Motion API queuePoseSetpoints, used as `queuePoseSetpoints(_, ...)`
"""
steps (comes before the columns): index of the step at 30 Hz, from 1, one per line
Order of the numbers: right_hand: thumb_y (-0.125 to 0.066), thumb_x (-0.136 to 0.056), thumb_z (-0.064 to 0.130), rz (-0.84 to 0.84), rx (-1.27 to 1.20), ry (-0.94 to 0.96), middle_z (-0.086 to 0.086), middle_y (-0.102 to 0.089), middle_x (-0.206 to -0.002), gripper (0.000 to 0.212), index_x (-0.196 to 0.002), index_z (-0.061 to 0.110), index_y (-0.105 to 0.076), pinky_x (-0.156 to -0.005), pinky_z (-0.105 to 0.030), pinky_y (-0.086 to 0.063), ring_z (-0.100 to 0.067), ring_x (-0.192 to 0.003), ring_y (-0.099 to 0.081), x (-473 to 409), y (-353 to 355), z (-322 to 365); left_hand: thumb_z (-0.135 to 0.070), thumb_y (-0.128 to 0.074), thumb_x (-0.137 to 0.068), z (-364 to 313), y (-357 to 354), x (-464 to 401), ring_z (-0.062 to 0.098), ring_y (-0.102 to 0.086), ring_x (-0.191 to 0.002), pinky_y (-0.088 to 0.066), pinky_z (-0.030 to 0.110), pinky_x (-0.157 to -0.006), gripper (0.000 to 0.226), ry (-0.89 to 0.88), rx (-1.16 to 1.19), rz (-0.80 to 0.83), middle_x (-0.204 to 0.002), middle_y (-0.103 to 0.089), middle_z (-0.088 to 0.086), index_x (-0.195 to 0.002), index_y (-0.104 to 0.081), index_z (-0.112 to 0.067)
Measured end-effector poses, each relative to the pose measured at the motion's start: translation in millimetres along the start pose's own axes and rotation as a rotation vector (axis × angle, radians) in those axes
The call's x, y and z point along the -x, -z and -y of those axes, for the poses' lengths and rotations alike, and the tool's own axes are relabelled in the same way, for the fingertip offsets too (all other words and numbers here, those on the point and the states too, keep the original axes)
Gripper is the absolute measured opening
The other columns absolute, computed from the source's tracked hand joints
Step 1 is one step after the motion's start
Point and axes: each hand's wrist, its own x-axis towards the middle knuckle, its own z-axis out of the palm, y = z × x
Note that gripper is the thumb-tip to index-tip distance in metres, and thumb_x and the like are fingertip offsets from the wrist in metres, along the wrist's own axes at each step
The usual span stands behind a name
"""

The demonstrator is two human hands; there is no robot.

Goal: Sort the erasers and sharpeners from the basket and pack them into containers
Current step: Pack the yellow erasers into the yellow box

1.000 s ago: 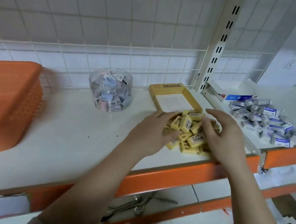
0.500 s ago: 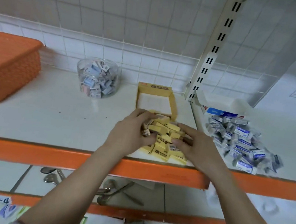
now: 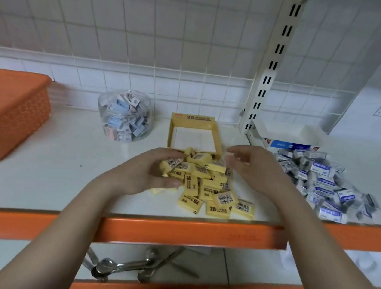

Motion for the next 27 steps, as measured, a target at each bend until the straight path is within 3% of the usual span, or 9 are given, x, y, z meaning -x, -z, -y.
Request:
queuePoseSetpoints(2, -0.054, -0.094, 0.038, -0.017, 0.034, -0.005, 0.002, -0.059, -0.127, 0.037, -0.127, 0.024, -0.057, -0.091, -0.024, -0.038, -0.013, -0.114, -0.055, -20.0, -1.4, 6.8, -0.023, -0.068, -0.081, -1.9, 15.0, -5.3, -0.013, -0.055, -0.103, -0.046, 0.008, -0.079, 0.041, 0.042, 0.040, 0.027, -0.119, -0.057, -0.016, -0.121, -0.058, -0.023)
queuePoseSetpoints(5, -0.056, -0.092, 0.037, 0.006, 0.079, -0.071, -0.004, -0.059, -0.127, 0.042, -0.131, 0.021, -0.054, -0.092, -0.028, -0.040, -0.019, -0.113, -0.056, -48.3, -10.5, 13.5, -0.045, -0.058, -0.085, 1.9, 31.6, -25.8, 0.002, -0.061, -0.094, -0.049, 0.021, -0.078, 0.035, 0.070, -0.230, -0.173, -0.114, -0.062, -0.010, -0.114, -0.064, -0.027)
queuePoseSetpoints(10, -0.061, -0.089, 0.024, 0.035, 0.116, -0.159, -0.008, -0.057, -0.129, 0.052, -0.137, 0.013, -0.046, -0.080, -0.023, -0.041, -0.019, -0.100, -0.062, -73.3, -21.7, 12.3, -0.033, -0.055, -0.092, -1.2, 28.4, -62.4, 0.018, -0.061, -0.093, -0.044, 0.025, -0.076, 0.033, 0.199, -0.514, -0.235, -0.121, -0.059, 0.004, -0.124, -0.058, -0.024)
queuePoseSetpoints(13, -0.062, -0.087, 0.020, -0.002, 0.068, -0.172, -0.005, -0.068, -0.100, 0.046, -0.131, 0.011, -0.053, -0.069, -0.020, -0.042, -0.004, -0.060, -0.060, -78.7, -22.5, 2.9, -0.025, -0.054, -0.094, 0.6, 19.8, -77.2, 0.021, -0.060, -0.104, -0.044, 0.026, -0.082, 0.030, 0.247, -0.519, -0.279, -0.121, -0.062, 0.007, -0.121, -0.061, -0.016)
queuePoseSetpoints(15, -0.061, -0.086, 0.019, -0.022, 0.036, -0.172, 0.002, -0.065, -0.074, 0.038, -0.123, 0.011, -0.058, -0.060, -0.020, -0.045, -0.002, -0.051, -0.059, -79.1, -21.9, -4.9, -0.022, -0.053, -0.094, -0.2, 14.6, -82.6, 0.023, -0.061, -0.101, -0.044, 0.026, -0.082, 0.028, 0.234, -0.493, -0.328, -0.117, -0.065, 0.008, -0.118, -0.064, -0.012)
queuePoseSetpoints(18, -0.060, -0.088, 0.018, -0.030, -0.013, -0.190, 0.003, -0.065, -0.076, 0.032, -0.119, 0.011, -0.060, -0.051, -0.015, -0.043, -0.005, -0.054, -0.061, -73.6, -17.7, -9.7, -0.022, -0.051, -0.095, -3.8, 7.6, -85.0, 0.023, -0.063, -0.101, -0.047, 0.028, -0.084, 0.030, 0.240, -0.457, -0.334, -0.118, -0.065, 0.008, -0.122, -0.061, -0.014)
queuePoseSetpoints(22, -0.053, -0.094, 0.028, -0.115, 0.126, -0.104, -0.005, -0.063, -0.118, 0.038, -0.129, 0.013, -0.053, -0.076, -0.023, -0.036, -0.020, -0.104, -0.059, -65.6, -10.6, -4.0, -0.030, -0.048, -0.096, -5.4, 6.2, -72.1, 0.021, -0.056, -0.113, -0.046, 0.034, -0.093, 0.038, 0.330, -0.444, -0.460, -0.126, -0.060, 0.001, -0.133, -0.050, -0.024)
queuePoseSetpoints(24, -0.052, -0.095, 0.032, -0.123, 0.110, 0.006, 0.000, -0.064, -0.112, 0.032, -0.122, 0.016, -0.057, -0.070, -0.022, -0.035, -0.016, -0.097, -0.058, -58.2, -5.4, 7.0, -0.034, -0.049, -0.094, -2.7, 4.8, -53.3, 0.021, -0.054, -0.116, -0.044, 0.035, -0.094, 0.039, 0.422, -0.495, -0.549, -0.127, -0.058, -0.001, -0.132, -0.051, -0.026)
queuePoseSetpoints(27, -0.058, -0.091, 0.034, 0.058, 0.007, 0.148, 0.007, -0.063, -0.092, 0.027, -0.115, 0.022, -0.062, -0.067, -0.018, -0.046, -0.007, -0.079, -0.059, -44.0, -0.4, 26.1, -0.033, -0.053, -0.090, -0.6, -5.2, -22.3, 0.025, -0.056, -0.112, -0.047, 0.035, -0.092, 0.033, 0.536, -0.499, -0.543, -0.122, -0.061, 0.004, -0.120, -0.060, -0.021)
